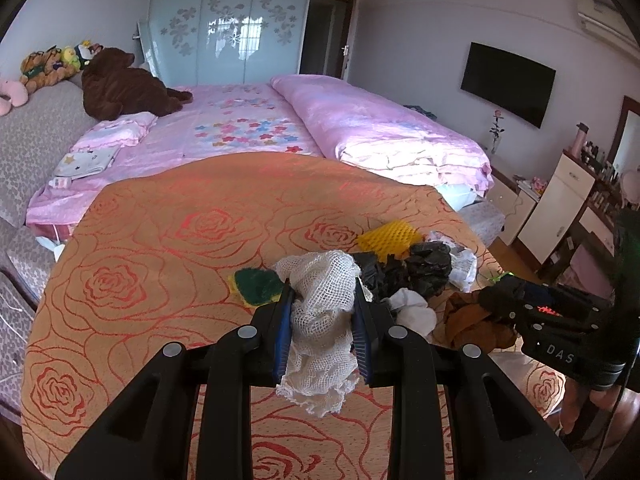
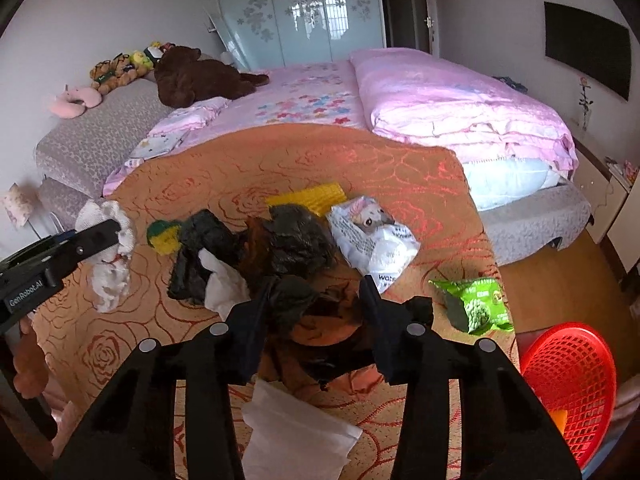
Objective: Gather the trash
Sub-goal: 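Grasp the brown cloth with the right tool while the left tool holds the white mesh, then carry the brown cloth over the wastebasket with the right tool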
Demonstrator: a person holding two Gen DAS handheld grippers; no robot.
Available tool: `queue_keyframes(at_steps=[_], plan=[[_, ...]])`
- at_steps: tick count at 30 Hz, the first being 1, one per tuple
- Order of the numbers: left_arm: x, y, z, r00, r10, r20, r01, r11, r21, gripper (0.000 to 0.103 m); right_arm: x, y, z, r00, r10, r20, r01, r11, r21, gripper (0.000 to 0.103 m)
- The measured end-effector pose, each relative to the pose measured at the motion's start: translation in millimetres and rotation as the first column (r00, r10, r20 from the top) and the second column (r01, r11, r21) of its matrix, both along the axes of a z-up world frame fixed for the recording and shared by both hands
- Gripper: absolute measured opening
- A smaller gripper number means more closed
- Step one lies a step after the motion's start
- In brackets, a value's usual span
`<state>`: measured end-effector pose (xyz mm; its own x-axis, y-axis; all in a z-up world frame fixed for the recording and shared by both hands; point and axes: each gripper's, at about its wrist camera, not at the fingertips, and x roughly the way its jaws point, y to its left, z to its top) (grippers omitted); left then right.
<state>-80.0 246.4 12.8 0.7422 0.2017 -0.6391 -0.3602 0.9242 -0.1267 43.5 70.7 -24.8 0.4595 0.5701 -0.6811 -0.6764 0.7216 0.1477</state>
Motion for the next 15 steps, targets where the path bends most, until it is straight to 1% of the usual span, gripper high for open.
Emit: queue_keyframes(at_steps=[11,15], plan=[[4,-11,16,0.999,-0.031,0.032,0.031,0.999,0.018,0.025,1,-15,36,0.997,-0.038,0.065,0.034,0.997,0.063,0.041],[10,-20,22,0.997,-0.059,0.04,0.058,0.998,0.031,0.025,4,-23,42,0.995,-0.062,0.077,0.056,0.996,0.074,0.041]])
